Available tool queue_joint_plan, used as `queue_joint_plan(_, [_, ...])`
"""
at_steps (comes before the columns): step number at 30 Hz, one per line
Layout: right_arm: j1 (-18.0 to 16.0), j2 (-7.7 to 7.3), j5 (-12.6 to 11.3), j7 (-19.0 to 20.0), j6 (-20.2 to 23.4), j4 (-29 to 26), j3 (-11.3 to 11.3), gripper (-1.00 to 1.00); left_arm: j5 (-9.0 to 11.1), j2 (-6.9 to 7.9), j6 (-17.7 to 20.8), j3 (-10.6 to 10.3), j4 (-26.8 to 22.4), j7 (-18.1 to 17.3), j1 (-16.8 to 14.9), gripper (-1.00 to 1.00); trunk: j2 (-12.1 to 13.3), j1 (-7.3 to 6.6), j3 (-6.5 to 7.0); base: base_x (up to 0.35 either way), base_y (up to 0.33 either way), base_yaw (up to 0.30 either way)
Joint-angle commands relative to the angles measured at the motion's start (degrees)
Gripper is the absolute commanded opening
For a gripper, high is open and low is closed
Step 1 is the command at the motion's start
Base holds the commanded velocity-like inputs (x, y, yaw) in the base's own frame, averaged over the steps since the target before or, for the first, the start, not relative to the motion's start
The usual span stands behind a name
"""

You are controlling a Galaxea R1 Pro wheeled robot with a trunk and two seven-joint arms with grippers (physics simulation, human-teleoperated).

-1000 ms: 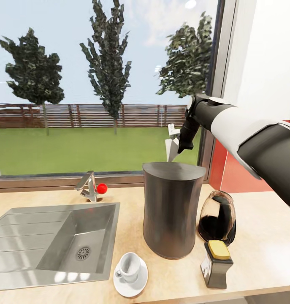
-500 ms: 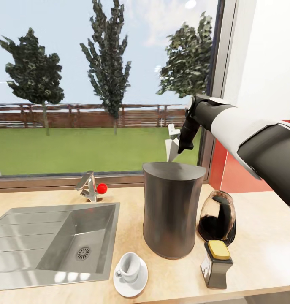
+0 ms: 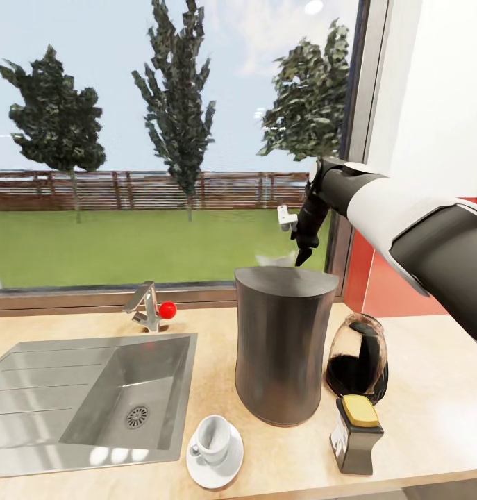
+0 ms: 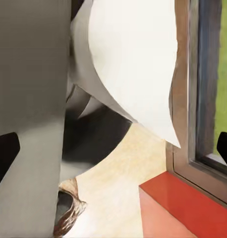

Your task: Set up a coffee station on the kitchen countertop: keep the coffee maker on the countertop, move the bottle of coffee from the kitchen shelf to the counter next to the coffee maker, place a paper coffee filter on top of the coffee maker, put the saucer next to the coffee maker with the coffee cup on the saucer, and place the electric kettle next to the coffee maker.

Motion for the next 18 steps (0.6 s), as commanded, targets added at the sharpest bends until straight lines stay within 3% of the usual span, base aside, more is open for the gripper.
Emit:
queue_joint_plan(1, [-0.1, 0.04, 1.37, 0.15, 0.6, 0.1, -0.49, 1.0, 0.61, 0.02, -0.16, -0.09, 0.08, -0.49, -0.05, 1.0, -0.09, 0.02, -0.11, 0.0, 0.0, 0.0])
queue_joint_plan(18, [-0.13, -0.23, 1.68, -0.4, 1.33, 0.08, -0.59, 1.0, 0.57, 0.05, -0.36, -0.08, 0.08, -0.49, -0.05, 1.0, -0.09, 0.02, -0.11, 0.0, 0.0, 0.0])
